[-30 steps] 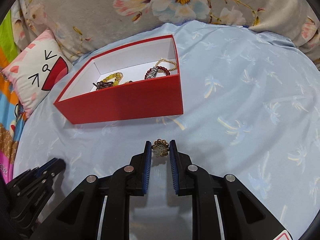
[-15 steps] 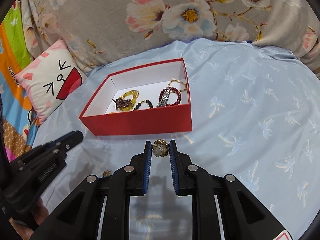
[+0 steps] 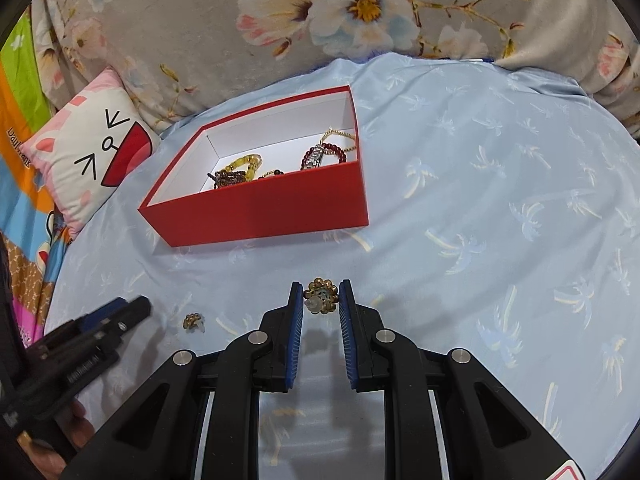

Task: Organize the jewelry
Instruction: 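Lift both gold charms and carry them toward the red box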

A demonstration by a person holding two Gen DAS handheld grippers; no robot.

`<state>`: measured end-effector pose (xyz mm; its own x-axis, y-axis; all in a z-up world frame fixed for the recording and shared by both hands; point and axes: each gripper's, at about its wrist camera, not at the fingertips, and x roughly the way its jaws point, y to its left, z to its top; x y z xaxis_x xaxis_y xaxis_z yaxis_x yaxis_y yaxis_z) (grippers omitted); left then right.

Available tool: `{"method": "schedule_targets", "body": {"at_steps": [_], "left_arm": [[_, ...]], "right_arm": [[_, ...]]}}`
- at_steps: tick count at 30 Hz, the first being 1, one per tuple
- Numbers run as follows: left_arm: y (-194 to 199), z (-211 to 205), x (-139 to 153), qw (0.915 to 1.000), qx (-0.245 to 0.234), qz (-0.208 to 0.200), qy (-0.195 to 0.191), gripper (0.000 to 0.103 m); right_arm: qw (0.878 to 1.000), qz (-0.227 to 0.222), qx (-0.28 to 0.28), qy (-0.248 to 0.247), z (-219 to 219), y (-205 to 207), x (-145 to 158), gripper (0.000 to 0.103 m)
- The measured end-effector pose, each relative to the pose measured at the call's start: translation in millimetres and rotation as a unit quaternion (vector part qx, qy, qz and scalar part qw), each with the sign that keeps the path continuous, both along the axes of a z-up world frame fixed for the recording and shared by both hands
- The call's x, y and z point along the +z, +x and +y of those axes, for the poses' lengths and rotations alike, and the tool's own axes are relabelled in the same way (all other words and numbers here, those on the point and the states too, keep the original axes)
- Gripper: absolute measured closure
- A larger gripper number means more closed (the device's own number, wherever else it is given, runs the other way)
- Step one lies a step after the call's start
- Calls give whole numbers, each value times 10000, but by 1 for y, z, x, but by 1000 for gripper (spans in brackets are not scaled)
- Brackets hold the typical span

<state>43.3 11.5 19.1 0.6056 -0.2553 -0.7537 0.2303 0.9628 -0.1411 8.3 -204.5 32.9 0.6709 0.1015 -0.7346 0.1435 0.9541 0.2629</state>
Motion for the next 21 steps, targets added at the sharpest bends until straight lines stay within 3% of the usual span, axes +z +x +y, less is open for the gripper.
{"method": "schedule_targets", "body": {"at_steps": [7, 13, 21], "left_arm": [[-2, -37, -13, 9991, -391, 77, 117, 60], [4, -34, -20, 9993, -323, 200, 69, 85], [2, -34, -15, 9993, -342, 177, 15, 86]], "right_arm": [[10000, 8, -46, -14, -2, -3, 2, 86], [10000, 29, -18, 4, -3, -3, 0, 86], [10000, 22, 19, 31, -2, -2, -1, 86]]}}
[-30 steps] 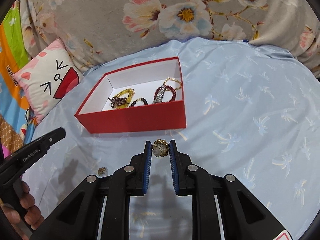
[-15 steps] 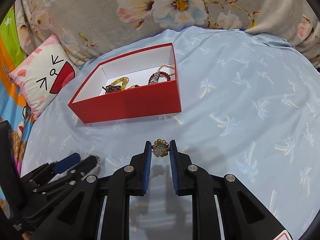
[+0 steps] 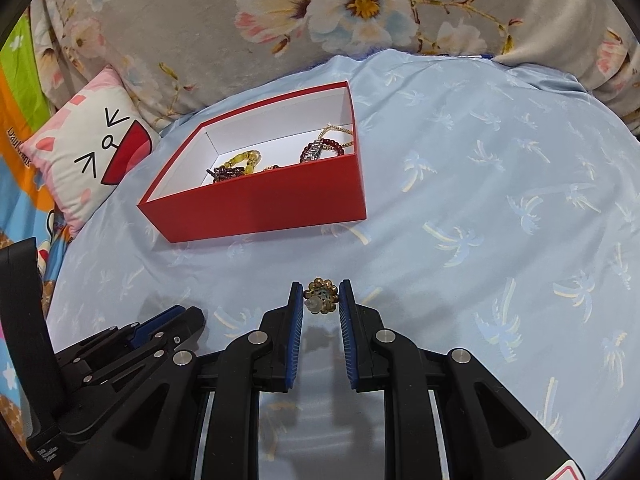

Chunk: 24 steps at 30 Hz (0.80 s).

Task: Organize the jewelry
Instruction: 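Lift both gold charms and carry them toward the red box, then lower both charms into the box and open both tools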

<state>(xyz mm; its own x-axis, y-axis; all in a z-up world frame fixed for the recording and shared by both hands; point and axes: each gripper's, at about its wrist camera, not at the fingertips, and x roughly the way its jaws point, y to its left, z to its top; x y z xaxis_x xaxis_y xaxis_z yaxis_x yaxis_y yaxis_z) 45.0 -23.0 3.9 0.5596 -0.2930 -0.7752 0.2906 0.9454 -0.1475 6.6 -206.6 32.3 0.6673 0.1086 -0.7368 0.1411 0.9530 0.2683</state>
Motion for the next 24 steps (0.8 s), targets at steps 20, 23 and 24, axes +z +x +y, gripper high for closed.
{"method": "schedule_targets", "body": {"at_steps": [20, 23, 24], "left_arm": [[43, -13, 102, 9954, 32, -950, 70, 86], [60, -18, 115, 9939, 41, -1102, 84, 86], [67, -21, 117, 9934, 49, -1140, 86, 86]], "right_arm": [[9963, -758, 374, -163, 16, 43, 70, 86], [9951, -855, 388, -297, 17, 61, 80, 86], [9948, -880, 382, -339, 17, 68, 83, 86]]}}
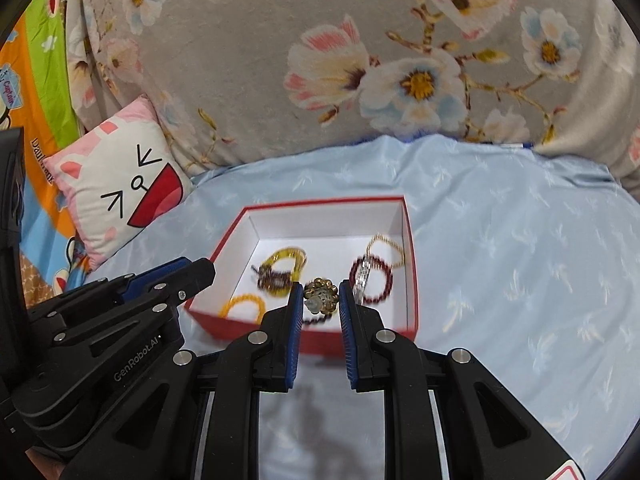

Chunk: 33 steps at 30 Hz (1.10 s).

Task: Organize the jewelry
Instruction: 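Lower both charms into the box and open both tools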

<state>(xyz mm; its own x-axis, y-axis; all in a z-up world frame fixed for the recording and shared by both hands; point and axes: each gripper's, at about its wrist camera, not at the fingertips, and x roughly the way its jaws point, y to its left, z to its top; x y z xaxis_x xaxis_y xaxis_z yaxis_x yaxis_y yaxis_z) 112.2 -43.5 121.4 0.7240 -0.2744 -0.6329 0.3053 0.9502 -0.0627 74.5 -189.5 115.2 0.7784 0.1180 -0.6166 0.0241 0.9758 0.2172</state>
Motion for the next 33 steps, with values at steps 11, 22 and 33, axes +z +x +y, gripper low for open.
{"method": "schedule_targets", "body": {"at_steps": [11, 22, 33], "left_arm": [[71, -14, -22, 9996, 63, 242, 102, 86], [108, -14, -50, 9983, 201, 529, 156, 85], [113, -10, -63, 9978, 253, 574, 224, 79]], "right_arm": [[9991, 365, -75, -186, -7, 79, -24, 86], [9975, 680, -115, -160, -6, 114, -57, 86], [9965, 785, -135, -247, -1, 121, -69, 70]]}}
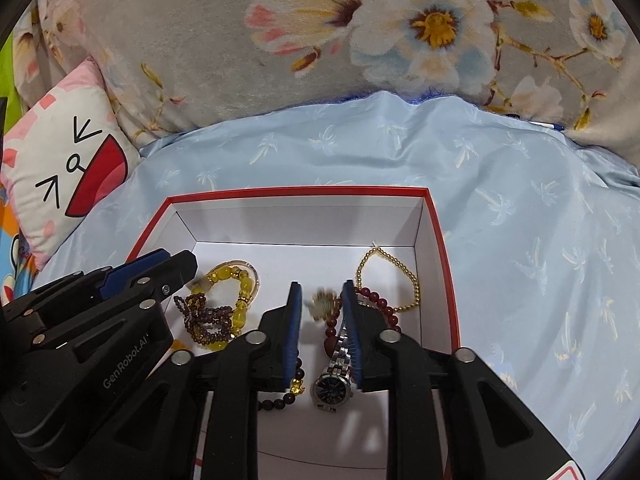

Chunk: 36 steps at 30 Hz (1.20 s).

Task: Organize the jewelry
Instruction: 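Lower both charms into the box and open both tools, then withdraw both open tools from the box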

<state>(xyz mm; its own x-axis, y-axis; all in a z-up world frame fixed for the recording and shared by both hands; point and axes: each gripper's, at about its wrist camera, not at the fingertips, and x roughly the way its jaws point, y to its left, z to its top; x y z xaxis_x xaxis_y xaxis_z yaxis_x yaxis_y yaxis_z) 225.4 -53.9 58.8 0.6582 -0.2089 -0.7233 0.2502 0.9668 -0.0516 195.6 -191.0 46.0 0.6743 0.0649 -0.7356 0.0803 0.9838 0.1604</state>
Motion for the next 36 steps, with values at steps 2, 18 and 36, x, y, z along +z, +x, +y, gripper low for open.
{"method": "schedule_targets", "body": {"at_steps": [2, 18, 36], "left_arm": [[-2, 0, 1, 9999, 69, -58, 75, 67], [-52, 8, 18, 9971, 436, -324, 531, 42], [-103, 29, 13, 9950, 837, -236, 499, 17]], "right_arm": [[9999, -34, -131, -47, -2, -3, 1, 65], [9974, -209, -651, -233, -7, -61, 23, 41], [9966, -172, -775, -203, -2, -116, 21, 33]]}}
